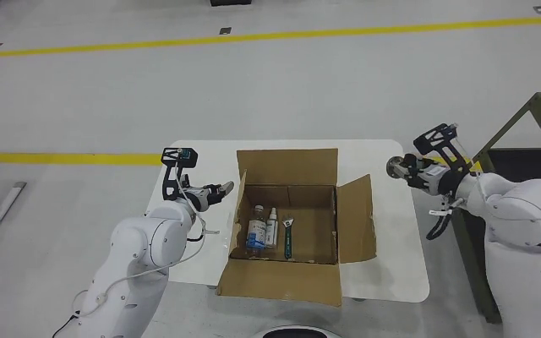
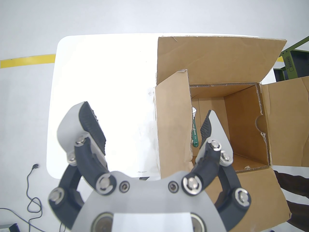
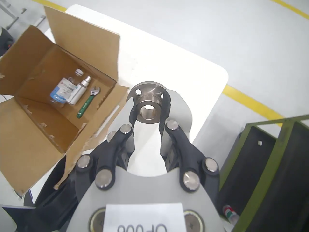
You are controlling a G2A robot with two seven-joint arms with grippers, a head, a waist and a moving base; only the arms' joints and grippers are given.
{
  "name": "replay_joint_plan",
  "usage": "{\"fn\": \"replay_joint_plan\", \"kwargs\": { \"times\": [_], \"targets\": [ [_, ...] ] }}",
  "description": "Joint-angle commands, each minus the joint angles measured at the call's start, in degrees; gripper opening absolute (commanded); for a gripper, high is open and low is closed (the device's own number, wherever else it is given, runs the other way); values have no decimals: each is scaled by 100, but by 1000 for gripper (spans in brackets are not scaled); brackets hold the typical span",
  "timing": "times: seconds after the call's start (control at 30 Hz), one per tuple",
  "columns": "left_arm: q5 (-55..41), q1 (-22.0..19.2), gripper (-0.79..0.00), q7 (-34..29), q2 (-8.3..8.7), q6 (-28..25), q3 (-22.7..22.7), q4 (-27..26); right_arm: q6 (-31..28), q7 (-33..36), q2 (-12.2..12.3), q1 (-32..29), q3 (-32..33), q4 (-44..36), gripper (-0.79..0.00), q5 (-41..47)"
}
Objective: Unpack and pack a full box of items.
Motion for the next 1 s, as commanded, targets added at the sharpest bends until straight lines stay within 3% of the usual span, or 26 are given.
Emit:
{"fn": "replay_joint_plan", "kwargs": {
  "times": [0.0, 0.2, 0.5, 0.97],
  "targets": [
    [0, 0, 0, 0, 0, 0, 0, 0, 54, -52, -2, 54, -212, -128, -785, 67],
    [0, 0, 0, 0, 0, 0, 0, 0, 117, -355, -38, 243, -1153, -263, -785, -185],
    [0, 0, 0, 0, 0, 0, 0, 0, 730, -870, -180, 801, -2438, 416, -785, -629],
    [0, 0, 0, 0, 0, 0, 0, 0, 727, -963, -195, 792, -2571, 453, -785, -659]
  ]
}}
